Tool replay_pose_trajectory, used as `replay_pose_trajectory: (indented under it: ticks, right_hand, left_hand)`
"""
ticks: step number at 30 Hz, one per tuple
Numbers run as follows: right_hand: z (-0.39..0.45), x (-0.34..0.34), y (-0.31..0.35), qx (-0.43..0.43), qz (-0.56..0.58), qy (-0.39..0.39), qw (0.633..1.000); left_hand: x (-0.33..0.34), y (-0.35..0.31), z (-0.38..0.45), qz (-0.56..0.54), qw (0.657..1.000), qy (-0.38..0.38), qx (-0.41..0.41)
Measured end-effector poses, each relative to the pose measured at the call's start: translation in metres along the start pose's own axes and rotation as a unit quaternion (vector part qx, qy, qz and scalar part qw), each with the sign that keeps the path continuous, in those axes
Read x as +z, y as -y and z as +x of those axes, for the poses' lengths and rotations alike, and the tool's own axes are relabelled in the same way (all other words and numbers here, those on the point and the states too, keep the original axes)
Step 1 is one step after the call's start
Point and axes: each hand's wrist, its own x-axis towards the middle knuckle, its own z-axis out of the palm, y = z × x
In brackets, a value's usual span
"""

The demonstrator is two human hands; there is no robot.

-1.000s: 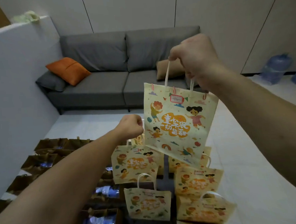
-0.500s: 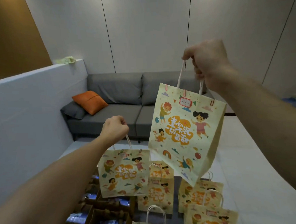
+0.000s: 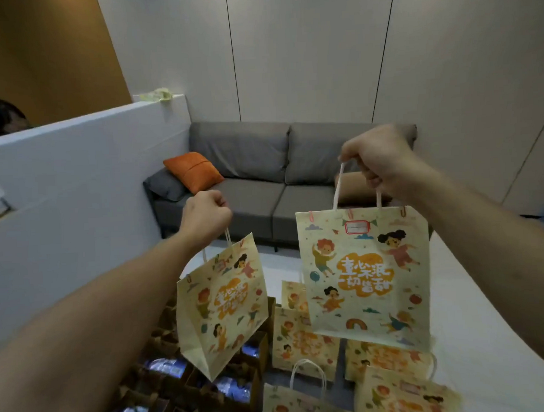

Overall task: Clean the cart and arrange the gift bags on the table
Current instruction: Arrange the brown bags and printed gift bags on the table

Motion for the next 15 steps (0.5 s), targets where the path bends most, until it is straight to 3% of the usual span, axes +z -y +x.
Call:
replay_pose_trajectory:
  ticks: [15]
  right_hand:
    - [-0.014, 0.113, -0.145, 0.075, -0.135, 0.261, 0.953]
  left_hand:
    - [-0.003, 0.027, -0.016, 0.007, 0.999, 0.014, -0.037]
